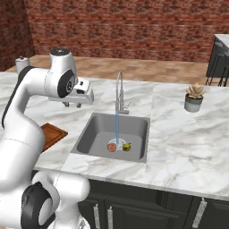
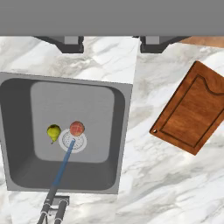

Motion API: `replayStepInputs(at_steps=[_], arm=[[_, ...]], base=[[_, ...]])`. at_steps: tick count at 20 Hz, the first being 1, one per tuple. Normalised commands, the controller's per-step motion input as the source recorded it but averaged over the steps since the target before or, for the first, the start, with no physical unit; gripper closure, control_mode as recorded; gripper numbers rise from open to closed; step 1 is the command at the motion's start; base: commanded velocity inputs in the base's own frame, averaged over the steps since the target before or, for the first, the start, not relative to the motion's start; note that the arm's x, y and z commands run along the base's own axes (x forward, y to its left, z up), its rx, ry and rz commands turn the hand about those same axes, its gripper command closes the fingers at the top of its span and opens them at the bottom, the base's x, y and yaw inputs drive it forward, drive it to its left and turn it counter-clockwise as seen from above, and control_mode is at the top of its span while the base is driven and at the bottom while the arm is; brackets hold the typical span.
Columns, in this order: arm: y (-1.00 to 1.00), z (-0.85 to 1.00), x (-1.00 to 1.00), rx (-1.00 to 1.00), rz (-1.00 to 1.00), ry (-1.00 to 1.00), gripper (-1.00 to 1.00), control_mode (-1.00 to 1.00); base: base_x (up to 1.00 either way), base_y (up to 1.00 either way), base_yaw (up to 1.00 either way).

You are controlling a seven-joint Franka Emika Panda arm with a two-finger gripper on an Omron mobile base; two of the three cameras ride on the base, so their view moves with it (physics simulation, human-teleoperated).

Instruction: Pick the peach, pear from the sink and place them on the cutting board to airdry. Then turn off the sink faucet.

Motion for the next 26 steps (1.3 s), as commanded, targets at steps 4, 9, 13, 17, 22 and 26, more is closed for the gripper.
replayStepInputs(at_steps=[4, 9, 13, 17, 22, 26], arm=[[0.01, 0.00, 0.00, -0.01, 0.00, 0.00, -1.00, -1.00], [0.00, -0.04, -0.04, 0.00, 0.00, 0.00, -1.00, -1.00], [-0.11, -0.11, 0.01, 0.00, -0.01, 0.02, -1.00, -1.00], [-0.15, -0.06, 0.14, 0.04, 0.00, 0.03, -1.00, -1.00], [-0.19, -0.06, 0.08, 0.02, 0.00, 0.02, -1.00, -1.00], [-0.20, -0.17, 0.02, 0.00, 0.00, 0.03, -1.00, -1.00]], base=[[0.00, 0.00, 0.00], [0.00, 0.00, 0.00], [0.00, 0.00, 0.00], [0.00, 0.00, 0.00], [0.00, 0.00, 0.00], [0.00, 0.00, 0.00]])
